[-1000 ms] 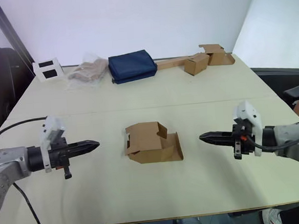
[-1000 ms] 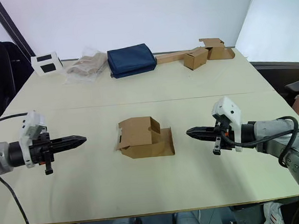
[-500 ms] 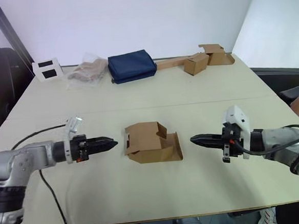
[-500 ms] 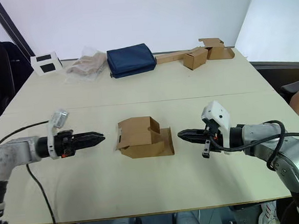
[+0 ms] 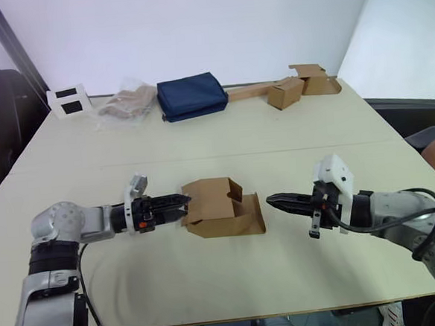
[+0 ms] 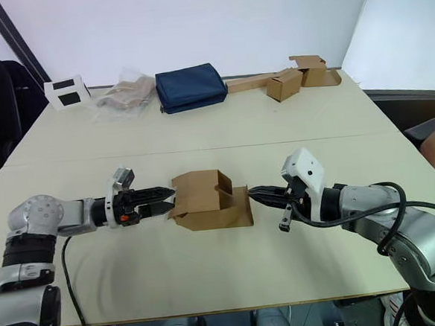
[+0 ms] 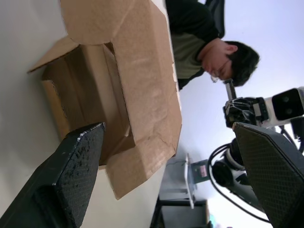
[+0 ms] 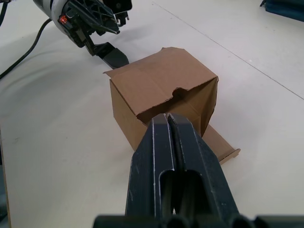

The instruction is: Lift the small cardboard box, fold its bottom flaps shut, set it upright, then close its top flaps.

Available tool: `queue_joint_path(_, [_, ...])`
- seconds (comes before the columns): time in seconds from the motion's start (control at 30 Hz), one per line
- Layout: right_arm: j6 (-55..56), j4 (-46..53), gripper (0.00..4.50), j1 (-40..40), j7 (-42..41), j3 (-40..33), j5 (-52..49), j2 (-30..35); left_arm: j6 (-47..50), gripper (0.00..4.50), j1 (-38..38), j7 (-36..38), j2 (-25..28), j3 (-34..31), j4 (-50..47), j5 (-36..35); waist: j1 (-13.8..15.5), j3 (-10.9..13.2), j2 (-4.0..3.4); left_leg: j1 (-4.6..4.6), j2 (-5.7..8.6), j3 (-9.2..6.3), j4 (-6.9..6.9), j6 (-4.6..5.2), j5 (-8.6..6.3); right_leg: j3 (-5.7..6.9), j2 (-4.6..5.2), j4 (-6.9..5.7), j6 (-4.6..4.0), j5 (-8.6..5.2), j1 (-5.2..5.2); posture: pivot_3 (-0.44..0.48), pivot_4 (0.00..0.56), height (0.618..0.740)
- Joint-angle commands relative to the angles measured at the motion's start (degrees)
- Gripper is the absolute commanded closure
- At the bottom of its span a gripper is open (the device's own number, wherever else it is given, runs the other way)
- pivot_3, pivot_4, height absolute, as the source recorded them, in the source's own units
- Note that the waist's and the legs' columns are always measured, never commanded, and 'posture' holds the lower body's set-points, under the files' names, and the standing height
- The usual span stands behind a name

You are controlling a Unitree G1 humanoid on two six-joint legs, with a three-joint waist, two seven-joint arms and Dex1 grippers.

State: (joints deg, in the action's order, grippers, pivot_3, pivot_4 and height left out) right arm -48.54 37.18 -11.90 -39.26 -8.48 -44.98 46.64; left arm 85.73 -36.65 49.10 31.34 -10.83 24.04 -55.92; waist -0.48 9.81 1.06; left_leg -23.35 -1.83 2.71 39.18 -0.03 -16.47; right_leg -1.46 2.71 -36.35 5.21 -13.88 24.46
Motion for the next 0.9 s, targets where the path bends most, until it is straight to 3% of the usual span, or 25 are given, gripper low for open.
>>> queue_joint_path(0.03, [-0.3, 2.6, 4.50, -0.2, 1.4, -2.2, -1.6, 0.1, -0.8, 0.07, -2.4, -0.4, -2.0, -1.3, 1.5, 0.7, -0.1, 0.0, 0.01, 0.00, 0.01, 0.01, 0.00, 0.00, 0.00, -0.01, 0.01, 0.00, 0.00, 0.00, 0.00, 0.000, 0.150, 0.740])
queue_joint_path(0.4, [-1.9, 4.7, 4.50, 0.2, 4.9, -3.8, -4.5, -0.1, -6.6, 0.07, -7.6, 2.0, -6.7, 0.4, 10.0, 5.6, -0.1, 0.0, 0.01, -0.01, 0.02, 0.00, 0.00, 0.00, 0.00, 0.00, 0.00, 0.01, 0.02, 0.01, 0.00, 0.000, 0.150, 0.740])
queue_joint_path(0.7, [-2.8, 6.2, 4.50, 1.5, 7.1, -5.5, -7.0, 0.9, -11.0, 0.07, -10.0, 11.2, -6.8, 7.4, 13.7, 11.7, -0.1, 0.0, 0.01, -0.02, 0.02, 0.00, 0.00, 0.00, 0.00, -0.01, 0.00, 0.02, -0.08, -0.04, 0.00, 0.000, 0.150, 0.740])
queue_joint_path(0.73, [-2.8, 6.3, 4.50, 1.6, 7.3, -5.7, -7.1, 1.0, -11.3, 0.57, -10.2, 11.8, -6.8, 7.7, 14.1, 12.1, -0.1, 0.0, 0.01, -0.02, 0.02, 0.00, 0.00, 0.00, 0.00, -0.01, 0.00, 0.02, -0.08, -0.04, 0.00, 0.000, 0.150, 0.740])
queue_joint_path(0.77, [-2.9, 6.4, 4.50, 1.7, 7.4, -5.7, -7.1, 1.0, -11.5, 0.69, -10.4, 12.5, -6.7, 8.1, 14.3, 12.5, -0.1, 0.0, 0.01, -0.02, 0.02, 0.00, 0.00, 0.00, 0.00, -0.01, 0.00, 0.02, -0.08, -0.04, 0.00, 0.000, 0.150, 0.740])
queue_joint_path(0.9, [-2.9, 6.4, 4.50, 1.7, 7.8, -5.6, -7.2, 1.0, -12.1, 2.47, -10.9, 14.1, -6.4, 8.4, 15.4, 13.8, -0.1, 0.0, 0.01, -0.02, 0.02, 0.00, 0.00, 0.00, 0.00, -0.01, 0.00, 0.02, -0.08, -0.05, 0.00, 0.000, 0.150, 0.740])
